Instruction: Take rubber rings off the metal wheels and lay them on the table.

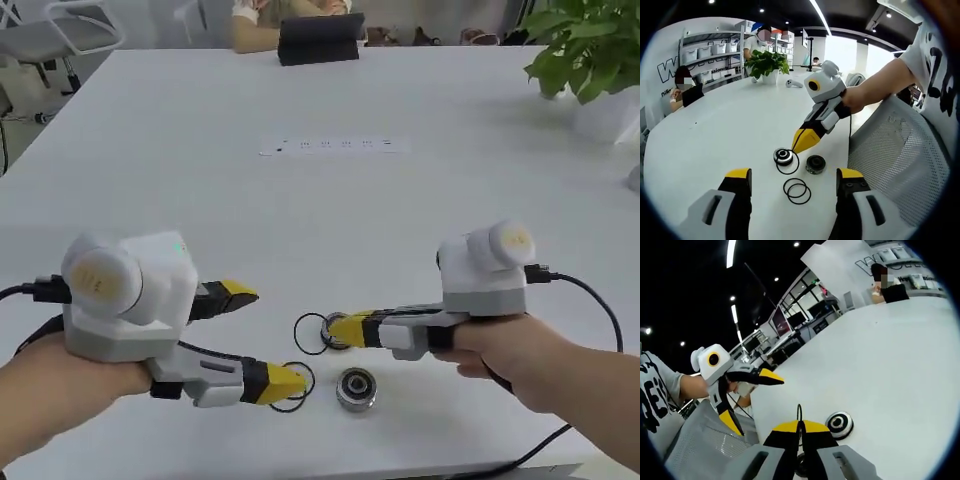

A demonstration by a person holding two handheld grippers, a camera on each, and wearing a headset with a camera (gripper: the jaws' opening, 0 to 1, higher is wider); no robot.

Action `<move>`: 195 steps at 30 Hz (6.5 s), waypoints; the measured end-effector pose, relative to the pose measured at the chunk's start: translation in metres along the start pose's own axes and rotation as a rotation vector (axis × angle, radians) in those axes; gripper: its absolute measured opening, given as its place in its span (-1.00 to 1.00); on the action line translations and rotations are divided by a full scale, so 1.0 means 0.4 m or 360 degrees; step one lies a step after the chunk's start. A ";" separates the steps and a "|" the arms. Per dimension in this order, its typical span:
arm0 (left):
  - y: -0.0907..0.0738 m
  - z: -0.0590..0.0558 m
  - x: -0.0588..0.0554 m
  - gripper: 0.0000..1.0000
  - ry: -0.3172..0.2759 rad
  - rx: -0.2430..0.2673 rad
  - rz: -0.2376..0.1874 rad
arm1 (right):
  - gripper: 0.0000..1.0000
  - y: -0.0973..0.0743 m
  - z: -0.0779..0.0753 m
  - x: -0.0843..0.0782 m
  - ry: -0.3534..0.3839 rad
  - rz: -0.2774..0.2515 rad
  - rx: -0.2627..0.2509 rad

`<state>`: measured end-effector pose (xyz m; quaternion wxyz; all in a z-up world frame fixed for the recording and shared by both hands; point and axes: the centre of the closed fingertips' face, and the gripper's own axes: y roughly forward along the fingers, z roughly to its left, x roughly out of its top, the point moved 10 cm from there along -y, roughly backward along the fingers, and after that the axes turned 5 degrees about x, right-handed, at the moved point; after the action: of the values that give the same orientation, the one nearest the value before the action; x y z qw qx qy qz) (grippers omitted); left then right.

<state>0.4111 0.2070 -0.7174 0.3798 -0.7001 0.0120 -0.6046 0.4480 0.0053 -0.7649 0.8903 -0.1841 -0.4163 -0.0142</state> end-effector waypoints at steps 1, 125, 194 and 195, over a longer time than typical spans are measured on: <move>-0.002 0.001 -0.001 0.35 -0.0001 0.0002 0.0001 | -1.00 0.003 0.001 -0.001 0.0002 0.0008 0.0006; 0.138 0.073 0.008 -0.03 -0.0100 -0.0024 0.0076 | -0.60 -0.039 -0.099 -0.040 -0.0419 0.0213 -0.0288; 0.267 0.036 0.002 -0.86 0.0069 0.0033 0.0139 | -0.92 -0.016 -0.096 -0.051 -0.0640 0.0303 -0.0304; 0.268 0.036 0.002 -0.86 0.0069 0.0035 0.0138 | -0.93 -0.017 -0.095 -0.053 -0.0579 0.0272 -0.0330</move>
<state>0.4711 0.1380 -0.7750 0.4130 -0.6813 0.0438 -0.6028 0.4609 -0.0166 -0.8007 0.7748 -0.3087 -0.5492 0.0519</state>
